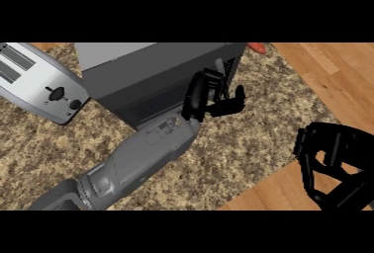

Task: Pick up the milk, place it into the microwave and close the microwave

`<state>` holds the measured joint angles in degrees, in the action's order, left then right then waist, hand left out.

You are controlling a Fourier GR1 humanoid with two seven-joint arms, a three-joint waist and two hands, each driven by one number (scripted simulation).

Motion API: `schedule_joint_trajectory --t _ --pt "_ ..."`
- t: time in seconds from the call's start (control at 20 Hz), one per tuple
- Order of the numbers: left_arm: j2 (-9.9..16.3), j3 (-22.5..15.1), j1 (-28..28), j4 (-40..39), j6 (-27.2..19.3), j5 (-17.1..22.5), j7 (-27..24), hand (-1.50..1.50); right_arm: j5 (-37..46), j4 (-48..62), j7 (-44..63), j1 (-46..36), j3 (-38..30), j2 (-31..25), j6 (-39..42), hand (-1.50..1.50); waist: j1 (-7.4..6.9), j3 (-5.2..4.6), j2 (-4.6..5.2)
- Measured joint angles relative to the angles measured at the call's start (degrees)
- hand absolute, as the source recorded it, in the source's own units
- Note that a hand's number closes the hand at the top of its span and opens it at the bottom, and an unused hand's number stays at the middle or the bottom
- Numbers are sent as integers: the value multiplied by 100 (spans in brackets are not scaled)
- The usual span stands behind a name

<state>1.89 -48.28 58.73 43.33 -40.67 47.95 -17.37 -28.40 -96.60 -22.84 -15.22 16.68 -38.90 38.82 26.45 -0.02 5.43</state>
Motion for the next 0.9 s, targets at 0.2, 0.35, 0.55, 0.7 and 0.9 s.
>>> schedule_joint_trajectory --t 0.2,0.35,0.55,0.7,0.9 --pt "-199 507 -151 179 317 662 86 150 -75 -171 111 227 247 48 39 150 -137 -36 61" --pt "-199 573 -176 285 692 1017 143 150 -99 -315 153 393 386 105 18 150 -219 -29 63" --pt "-201 559 -216 310 1170 1339 122 150 -117 -529 143 633 522 223 -66 150 -346 -17 35" --pt "-200 522 -247 281 1508 1512 73 150 -86 -686 121 828 620 312 -154 150 -440 -10 6" --pt "-199 447 -314 224 1934 1667 -43 150 10 -917 136 1071 763 419 -314 150 -569 -13 -31"
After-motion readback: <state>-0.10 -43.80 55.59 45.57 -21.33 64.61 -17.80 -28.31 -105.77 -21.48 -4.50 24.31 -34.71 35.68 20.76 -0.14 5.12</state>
